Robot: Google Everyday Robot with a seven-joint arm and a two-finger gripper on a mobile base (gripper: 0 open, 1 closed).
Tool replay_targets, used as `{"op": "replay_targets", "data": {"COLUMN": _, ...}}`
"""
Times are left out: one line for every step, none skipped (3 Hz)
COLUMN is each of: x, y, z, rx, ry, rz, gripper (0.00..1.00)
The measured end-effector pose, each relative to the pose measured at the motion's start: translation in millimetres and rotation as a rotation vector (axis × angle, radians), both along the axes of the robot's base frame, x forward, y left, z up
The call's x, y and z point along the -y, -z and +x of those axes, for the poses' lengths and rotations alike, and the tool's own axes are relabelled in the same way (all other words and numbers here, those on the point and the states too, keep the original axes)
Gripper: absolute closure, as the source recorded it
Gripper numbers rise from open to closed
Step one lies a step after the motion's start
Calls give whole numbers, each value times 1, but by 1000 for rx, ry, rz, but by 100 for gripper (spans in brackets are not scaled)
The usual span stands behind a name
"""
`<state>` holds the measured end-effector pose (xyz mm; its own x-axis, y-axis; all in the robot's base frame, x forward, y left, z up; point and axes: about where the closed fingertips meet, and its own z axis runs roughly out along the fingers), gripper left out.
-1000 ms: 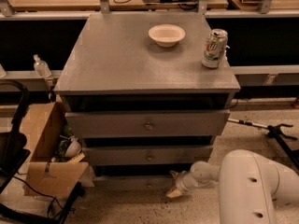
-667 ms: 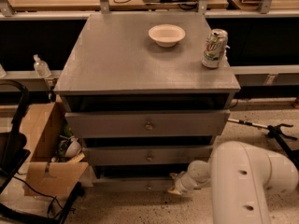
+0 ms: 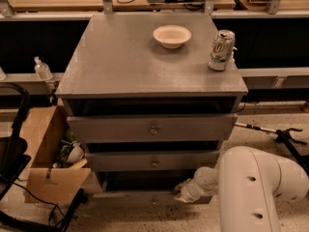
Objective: Open bottom drawer
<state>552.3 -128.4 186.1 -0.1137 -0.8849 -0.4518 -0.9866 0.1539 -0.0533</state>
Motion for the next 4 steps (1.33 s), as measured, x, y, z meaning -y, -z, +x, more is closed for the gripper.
{"op": "replay_targets", "data": {"x": -1, "y": -2, "z": -12, "rx": -17, "ry": -4, "rz": -3, "gripper": 100}}
{"op": "replay_targets", "data": {"x": -1, "y": -2, "z": -12, "rx": -17, "ry": -4, "rz": -3, "gripper": 100}}
{"op": "replay_targets", "data": {"x": -3, "y": -3, "z": -25, "rx": -29, "ry": -15, "rz": 0, "gripper": 100}}
{"op": "replay_targets", "data": {"x": -3, "y": -3, "z": -26, "rx": -30, "ry": -15, "rz": 0, "gripper": 100}}
